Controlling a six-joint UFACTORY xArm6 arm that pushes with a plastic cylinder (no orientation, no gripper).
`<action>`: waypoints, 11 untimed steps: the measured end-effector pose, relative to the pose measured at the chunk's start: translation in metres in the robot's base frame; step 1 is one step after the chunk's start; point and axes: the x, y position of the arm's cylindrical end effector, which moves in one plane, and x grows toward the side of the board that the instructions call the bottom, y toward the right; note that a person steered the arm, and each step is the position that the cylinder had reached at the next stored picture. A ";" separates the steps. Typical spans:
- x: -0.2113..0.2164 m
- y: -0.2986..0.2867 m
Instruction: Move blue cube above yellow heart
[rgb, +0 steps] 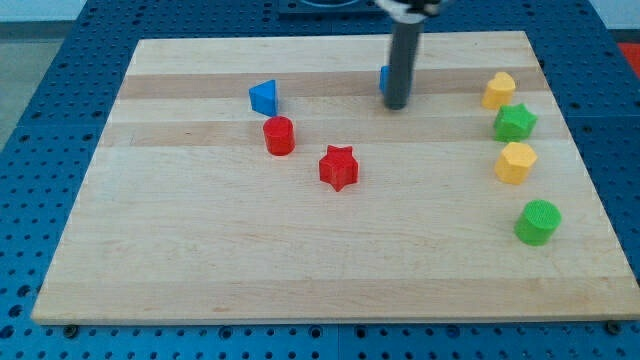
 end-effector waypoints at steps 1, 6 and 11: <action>-0.016 -0.025; -0.032 0.073; -0.068 0.133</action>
